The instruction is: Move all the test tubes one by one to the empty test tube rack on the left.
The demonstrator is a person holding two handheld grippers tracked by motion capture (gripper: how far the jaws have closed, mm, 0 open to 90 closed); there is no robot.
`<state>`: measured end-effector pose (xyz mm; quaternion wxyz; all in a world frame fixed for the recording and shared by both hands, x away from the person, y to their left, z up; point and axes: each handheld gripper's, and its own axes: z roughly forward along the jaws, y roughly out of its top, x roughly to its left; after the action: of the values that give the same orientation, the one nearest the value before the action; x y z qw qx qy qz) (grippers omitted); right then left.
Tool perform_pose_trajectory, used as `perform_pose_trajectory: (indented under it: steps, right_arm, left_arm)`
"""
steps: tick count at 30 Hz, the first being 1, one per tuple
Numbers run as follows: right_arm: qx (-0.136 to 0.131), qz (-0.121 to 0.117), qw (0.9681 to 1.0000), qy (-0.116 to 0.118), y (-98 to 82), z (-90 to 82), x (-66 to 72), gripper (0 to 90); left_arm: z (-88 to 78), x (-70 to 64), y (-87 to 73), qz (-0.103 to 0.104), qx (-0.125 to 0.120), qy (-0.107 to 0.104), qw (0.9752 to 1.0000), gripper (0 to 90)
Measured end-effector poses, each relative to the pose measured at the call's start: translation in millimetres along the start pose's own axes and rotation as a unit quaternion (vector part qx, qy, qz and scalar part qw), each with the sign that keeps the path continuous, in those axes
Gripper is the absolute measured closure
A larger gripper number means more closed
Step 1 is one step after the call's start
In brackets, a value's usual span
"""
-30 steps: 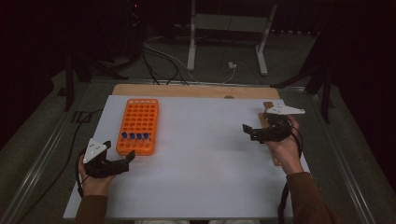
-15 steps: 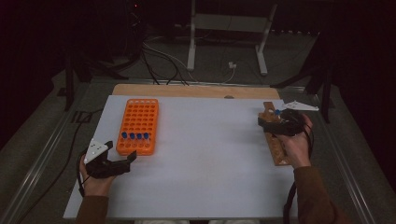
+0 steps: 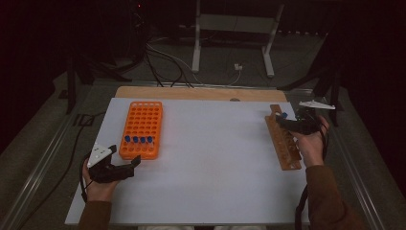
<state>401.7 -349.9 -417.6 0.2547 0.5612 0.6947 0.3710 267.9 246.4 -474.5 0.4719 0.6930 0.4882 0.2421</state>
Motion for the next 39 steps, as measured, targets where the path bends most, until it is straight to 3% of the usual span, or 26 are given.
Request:
perform_pose_trajectory:
  steps: [4,6,15,23,31,39]
  right_arm:
    - [0.009,0.003,0.9999,-0.008,-3.9,9.4,-2.5,26.1]
    - [0.01,0.002,0.9999,-0.012,-3.7,12.9,-2.4,37.1]
    - [0.032,-0.017,0.9992,-0.019,-5.2,28.0,1.9,66.0]
    - [0.038,-0.025,0.9981,-0.042,-3.3,35.4,3.2,71.1]
    - [0.045,-0.026,0.9973,-0.051,-0.2,40.4,2.2,75.6]
    - [0.029,-0.035,0.9973,-0.057,1.0,34.8,3.0,76.9]
  left_arm:
    - [0.1,-0.3,-0.1,0.0,0.0,-0.001,1.0,0.5]
    - [0.3,-0.4,-0.1,-0.001,0.0,-0.001,1.0,0.5]
    - [-0.7,0.4,-0.3,-0.003,0.0,-0.001,1.0,0.5]
    - [-1.6,1.0,-0.9,-0.005,0.0,-0.001,1.0,0.5]
    - [-2.3,1.3,-1.4,-0.005,0.0,-0.001,1.0,0.5]
    - [-3.5,1.8,-1.2,-0.005,-0.002,0.0,1.0,0.5]
